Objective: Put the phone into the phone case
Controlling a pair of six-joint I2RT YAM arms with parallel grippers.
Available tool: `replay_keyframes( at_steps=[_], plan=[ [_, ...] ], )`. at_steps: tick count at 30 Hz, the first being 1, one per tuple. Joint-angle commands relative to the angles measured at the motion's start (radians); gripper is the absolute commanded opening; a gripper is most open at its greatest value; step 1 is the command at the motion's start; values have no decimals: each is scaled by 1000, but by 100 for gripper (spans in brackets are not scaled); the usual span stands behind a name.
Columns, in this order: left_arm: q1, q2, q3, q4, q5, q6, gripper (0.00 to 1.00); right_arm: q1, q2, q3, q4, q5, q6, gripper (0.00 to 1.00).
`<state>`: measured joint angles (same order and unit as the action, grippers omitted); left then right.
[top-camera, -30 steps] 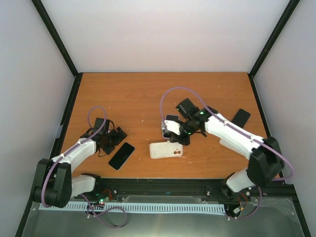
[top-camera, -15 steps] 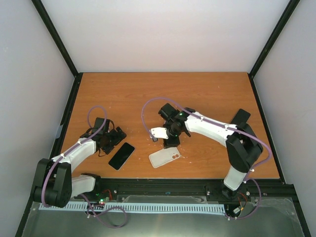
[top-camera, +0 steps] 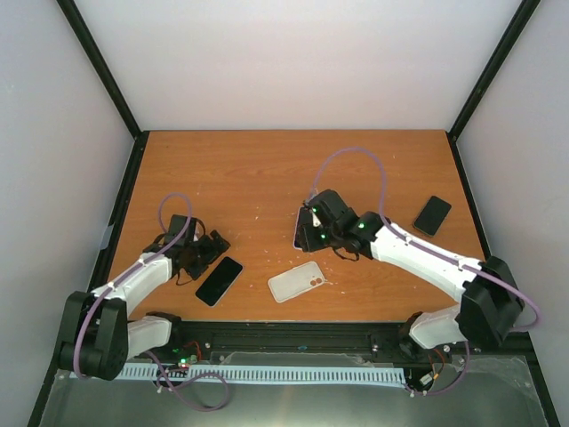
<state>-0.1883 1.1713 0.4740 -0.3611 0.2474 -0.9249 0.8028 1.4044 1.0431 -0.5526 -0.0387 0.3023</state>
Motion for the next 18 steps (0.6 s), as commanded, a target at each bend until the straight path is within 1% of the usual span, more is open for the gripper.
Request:
replay_keyframes(
  at_steps=[1, 3, 5, 7, 9, 10, 12, 14, 15, 18],
  plan=[
    [-7, -21, -39, -26, 52, -22, 99, 14, -103, -126, -16, 88, 725, 54],
    [-8, -32, -43, -35, 71, -39, 99, 46, -153, -210, 37, 86, 888, 54],
    [-11, -48, -37, -62, 82, -55, 99, 100, -176, -257, 49, 101, 1024, 56],
    [-13, -71, -25, -102, 71, -60, 99, 171, -173, -269, 39, 150, 1116, 57],
    [-14, -95, -13, -135, 25, -58, 100, 233, -142, -268, 26, 186, 1221, 58],
    [-14, -99, -8, -150, 3, -53, 99, 258, -123, -276, 67, 186, 1243, 59],
    [-14, -90, 12, -202, -46, -44, 100, 290, -73, -294, 204, 159, 1220, 59],
    [-14, -74, 36, -239, -94, -37, 100, 307, -10, -310, 397, 77, 1144, 58],
    [-14, -72, 37, -251, -114, -40, 100, 318, 27, -300, 466, 46, 1109, 58],
    [-14, -79, 23, -241, -98, -32, 99, 358, 137, -226, 512, 27, 1056, 57]
  ],
)
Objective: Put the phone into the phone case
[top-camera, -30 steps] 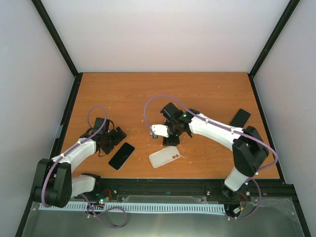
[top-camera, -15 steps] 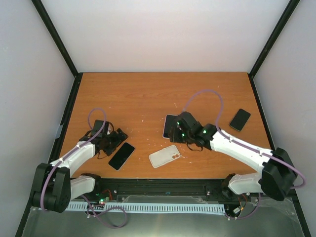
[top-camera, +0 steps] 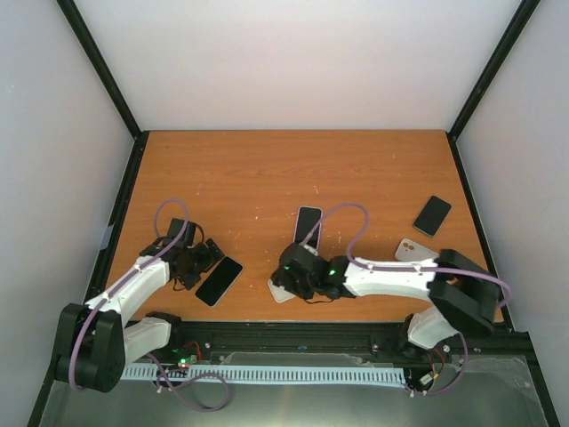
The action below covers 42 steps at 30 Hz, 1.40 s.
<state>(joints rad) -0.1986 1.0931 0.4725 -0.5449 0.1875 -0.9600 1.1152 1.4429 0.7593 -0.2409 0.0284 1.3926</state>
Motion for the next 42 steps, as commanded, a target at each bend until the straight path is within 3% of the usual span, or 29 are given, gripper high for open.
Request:
replay_keyframes(
  at_steps=[1, 8, 18, 25, 34, 38, 42],
  plan=[
    [-4, -4, 20, -56, -25, 4, 100, 59, 138, 74, 223, -46, -43, 57],
    [-4, -50, -2, -71, 84, 2, 99, 74, 351, 129, 476, -162, -63, 56],
    [-4, -147, -56, -28, 240, -44, 99, 59, 521, 268, 389, -131, -100, 49],
    [-4, -116, -21, -31, 168, -26, 99, 25, 567, 266, 420, -120, -91, 46],
    [-2, -60, 121, -129, -164, -1, 99, -47, 617, 350, 438, -93, -170, 41],
    [-1, -28, 163, -148, -158, 44, 99, -75, 666, 405, 458, -151, -200, 40],
    [-2, -8, 162, -117, -35, 141, 99, -122, 621, 366, 484, -147, -247, 40]
  ],
)
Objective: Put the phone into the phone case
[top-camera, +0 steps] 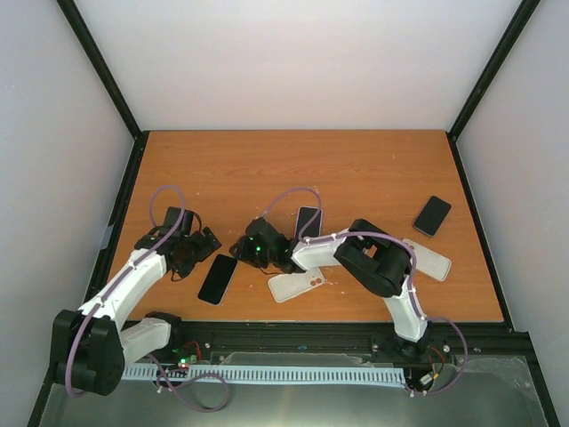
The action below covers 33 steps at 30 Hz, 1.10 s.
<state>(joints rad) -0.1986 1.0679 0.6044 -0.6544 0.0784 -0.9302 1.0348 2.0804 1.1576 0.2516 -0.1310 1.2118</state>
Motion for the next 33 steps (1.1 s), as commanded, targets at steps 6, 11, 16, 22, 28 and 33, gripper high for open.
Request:
replay_keyframes(
  at_steps=[6, 11, 16, 22, 28, 33],
  plan=[
    [-7, 57, 185, -79, 228, 287, 99, -189, -269, -271, 9, 25, -179, 54],
    [-7, 54, 348, -133, 280, 426, 99, -251, -545, -375, -77, 68, -358, 71],
    [-7, 146, 406, -232, 283, 402, 100, -254, -804, -399, -256, 186, -498, 76],
    [-7, 204, 330, -294, 74, 325, 100, -254, -960, -481, -266, 143, -480, 76],
    [-1, 301, 218, -247, 84, 249, 100, -254, -970, -520, -284, 135, -410, 75],
    [-1, 292, 146, -221, 109, 227, 99, -254, -989, -525, -296, 166, -422, 75]
  ],
)
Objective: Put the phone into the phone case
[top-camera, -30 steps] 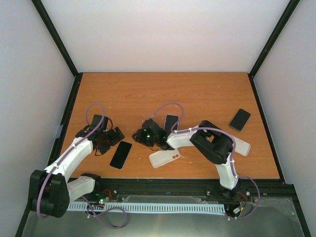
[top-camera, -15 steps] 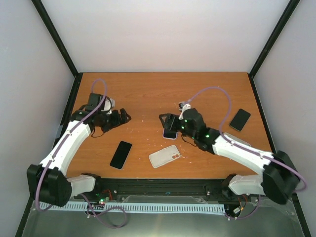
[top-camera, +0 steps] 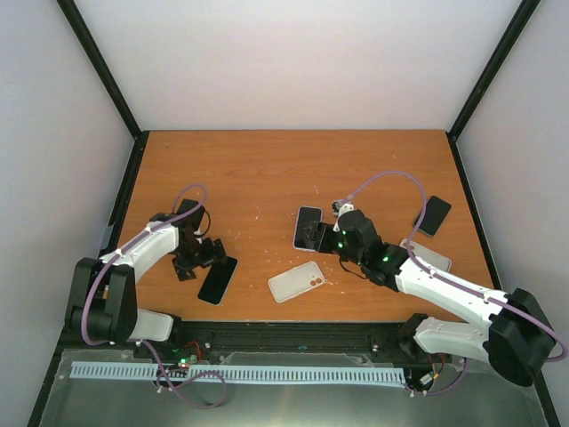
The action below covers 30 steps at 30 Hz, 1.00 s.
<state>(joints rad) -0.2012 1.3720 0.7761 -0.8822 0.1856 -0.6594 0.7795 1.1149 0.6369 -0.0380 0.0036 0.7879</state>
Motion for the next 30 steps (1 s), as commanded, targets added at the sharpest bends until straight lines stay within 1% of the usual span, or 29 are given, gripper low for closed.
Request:
replay_keyframes(
  at_steps=[1, 4, 14, 16, 20, 22, 25, 27, 30],
  plan=[
    [2, -12, -35, 6, 7, -44, 99, 1, -23, -3, -5, 42, 2, 76],
    [1, -26, -67, 3, 27, -63, 100, 0, -13, -1, 10, 46, 2, 76],
    [-15, -127, -156, 57, 178, -118, 100, 1, 30, 23, 15, 40, 12, 76],
    [-43, -140, -157, 71, 189, -139, 100, 1, 28, 21, 12, 46, 10, 76],
    [-150, -127, -127, 88, 173, -201, 100, 1, 19, 13, -8, 64, 9, 77],
    [-201, -110, -94, 86, 142, -217, 99, 1, 11, 7, -18, 72, 13, 77],
    [-271, -75, -32, 49, 32, -222, 99, 1, -5, -6, -39, 78, 26, 77],
    [-305, -51, 9, 17, -29, -205, 99, 1, -17, -19, -43, 81, 37, 77],
    [-323, -35, 74, -36, -120, -155, 99, 1, -35, -38, -42, 84, 36, 77]
  ],
)
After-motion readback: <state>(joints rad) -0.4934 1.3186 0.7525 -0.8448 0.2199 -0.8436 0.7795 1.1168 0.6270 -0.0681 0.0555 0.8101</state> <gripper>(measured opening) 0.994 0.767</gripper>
